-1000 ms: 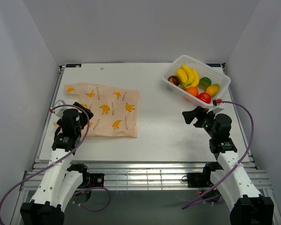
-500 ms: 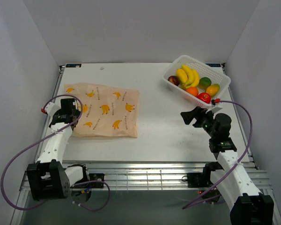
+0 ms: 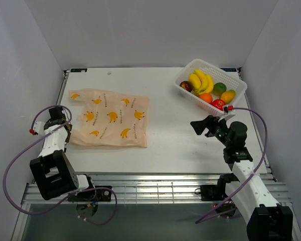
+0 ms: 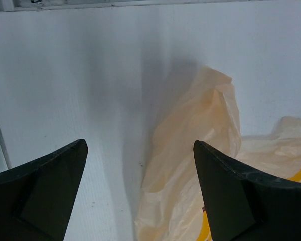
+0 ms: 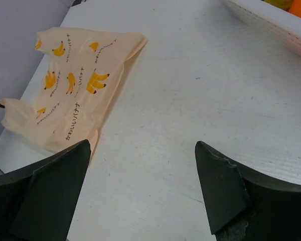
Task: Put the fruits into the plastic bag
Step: Expand the plastic bag at the center of the board.
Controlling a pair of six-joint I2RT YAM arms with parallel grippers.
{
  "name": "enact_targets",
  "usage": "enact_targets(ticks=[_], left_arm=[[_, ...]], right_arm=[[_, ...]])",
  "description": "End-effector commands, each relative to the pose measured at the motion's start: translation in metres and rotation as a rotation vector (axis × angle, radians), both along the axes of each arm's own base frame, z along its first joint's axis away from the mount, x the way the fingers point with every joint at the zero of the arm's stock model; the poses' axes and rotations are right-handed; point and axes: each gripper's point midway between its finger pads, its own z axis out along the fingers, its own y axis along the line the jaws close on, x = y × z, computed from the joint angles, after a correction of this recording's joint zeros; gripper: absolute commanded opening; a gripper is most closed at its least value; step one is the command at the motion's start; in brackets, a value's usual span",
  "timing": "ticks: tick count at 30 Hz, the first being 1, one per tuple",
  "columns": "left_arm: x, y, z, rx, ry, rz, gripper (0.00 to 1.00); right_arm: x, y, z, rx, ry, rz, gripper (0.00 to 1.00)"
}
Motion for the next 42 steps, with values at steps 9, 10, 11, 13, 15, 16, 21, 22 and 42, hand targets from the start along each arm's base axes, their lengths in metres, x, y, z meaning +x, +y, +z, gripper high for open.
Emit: enact_targets(ticks=[9,10,11,13,15,16,21,22,42], left_arm=[[0.075,0.008,-0.009,-0.055,-0.095,-0.120,0.64],[0.077,0.007,-0.012,-0.067,-0.096,-0.125,0.62],[0.080,0.005,-0.015,-0.079,-0.099,-0.134,0.60],[0.093,0.000,-0.015,-0.091,-0.147,-0.196,0.53],[0.103,-0.002,-0.016,-0.085,-0.184,-0.256,0.30],[0.109,-0.009,-0.017,-0.113,-0.209,-0.296,0.10],[0.123,-0.023,-0.018,-0.143,-0.283,-0.395,0.00],[0.124,-0.023,-0.008,-0.122,-0.313,-0.414,0.00],[0.123,-0.214,0.134,-0.033,-0.859,-1.202,0.00]], right_arm=[[-0.014,0.021,0.026,0.025,-0.159,0.155,0.90],[-0.015,0.022,0.028,0.027,-0.166,0.160,0.90],[-0.015,0.021,0.029,0.027,-0.171,0.159,0.90],[-0.015,0.021,0.029,0.026,-0.175,0.159,0.90],[-0.015,0.021,0.030,0.024,-0.182,0.157,0.90],[-0.016,0.021,0.029,0.024,-0.183,0.157,0.90],[-0.016,0.021,0.031,0.023,-0.192,0.159,0.90],[-0.016,0.021,0.030,0.023,-0.190,0.159,0.90],[-0.042,0.144,0.026,-0.212,-0.261,0.588,0.90]])
